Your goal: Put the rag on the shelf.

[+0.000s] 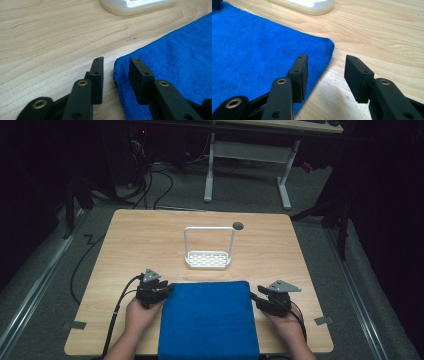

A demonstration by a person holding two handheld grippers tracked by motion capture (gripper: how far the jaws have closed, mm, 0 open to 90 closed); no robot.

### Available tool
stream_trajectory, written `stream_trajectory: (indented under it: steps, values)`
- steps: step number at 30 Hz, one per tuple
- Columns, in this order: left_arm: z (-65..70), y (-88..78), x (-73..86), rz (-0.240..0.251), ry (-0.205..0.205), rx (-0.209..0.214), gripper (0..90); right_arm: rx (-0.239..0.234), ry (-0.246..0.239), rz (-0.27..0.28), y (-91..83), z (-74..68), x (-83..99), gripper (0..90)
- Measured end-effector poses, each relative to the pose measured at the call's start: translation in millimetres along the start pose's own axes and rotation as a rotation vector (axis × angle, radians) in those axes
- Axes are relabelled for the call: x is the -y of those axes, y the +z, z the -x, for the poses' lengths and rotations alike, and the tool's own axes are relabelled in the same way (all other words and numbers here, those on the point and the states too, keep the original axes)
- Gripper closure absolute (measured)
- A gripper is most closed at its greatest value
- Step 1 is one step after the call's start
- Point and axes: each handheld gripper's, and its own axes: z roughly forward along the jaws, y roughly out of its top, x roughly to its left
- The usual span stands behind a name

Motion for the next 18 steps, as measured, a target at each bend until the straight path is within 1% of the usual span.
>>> stream_trajectory:
  steps: [1, 2, 3, 6, 7, 9, 10, 11, 12, 14, 16, 17, 18]
  values:
    - [-0.2, 0.2, 0.1, -0.002, -0.002, 0.008, 68.8, 0.004, 0.008, -0.003, 1.1, 0.5, -0.9, 54.3]
    - [-0.3, 0.4, 0.1, -0.001, -0.003, 0.007, 72.3, 0.008, 0.007, 0.000, 2.6, 1.1, -2.6, 53.6]
    - [-0.2, 0.8, 0.3, 0.001, -0.001, 0.007, 74.0, 0.012, 0.010, -0.004, 3.5, 1.1, -3.8, 53.1]
    - [1.2, 1.7, 0.1, -0.001, 0.014, -0.001, 79.9, 0.011, 0.018, -0.010, 9.1, 1.1, -10.9, 52.0]
    - [1.4, 1.7, 0.0, -0.004, 0.018, 0.000, 81.7, 0.012, 0.021, -0.023, 10.5, 1.1, -13.4, 51.2]
    - [1.1, 2.0, -0.4, -0.008, 0.020, 0.000, 84.5, 0.018, 0.007, -0.031, 14.4, 2.0, -20.6, 52.5]
    - [0.6, 2.1, -0.4, -0.006, 0.014, 0.002, 85.3, 0.009, 0.018, -0.037, 16.9, 3.0, -24.4, 52.6]
    - [0.0, 2.2, -0.4, -0.006, 0.010, 0.005, 85.8, 0.010, 0.023, -0.047, 21.4, 5.2, -29.2, 52.6]
    - [-0.1, 2.2, -0.4, -0.006, 0.008, 0.004, 86.3, 0.027, 0.020, -0.054, 24.6, 6.3, -31.9, 53.1]
    - [0.5, 2.1, -0.3, -0.006, 0.012, 0.001, 86.4, 0.036, 0.020, -0.052, 29.9, 6.9, -33.2, 53.4]
    - [0.6, 2.0, -0.2, -0.007, 0.014, 0.001, 86.5, 0.051, 0.013, -0.068, 37.4, 7.6, -30.5, 53.4]
    - [0.6, 2.0, -0.2, -0.007, 0.014, 0.001, 86.5, 0.051, 0.013, -0.068, 37.4, 7.6, -30.5, 53.4]
    - [0.3, 1.9, -0.2, -0.007, 0.012, 0.003, 86.4, 0.036, 0.045, -0.061, 40.5, 10.1, -27.1, 53.8]
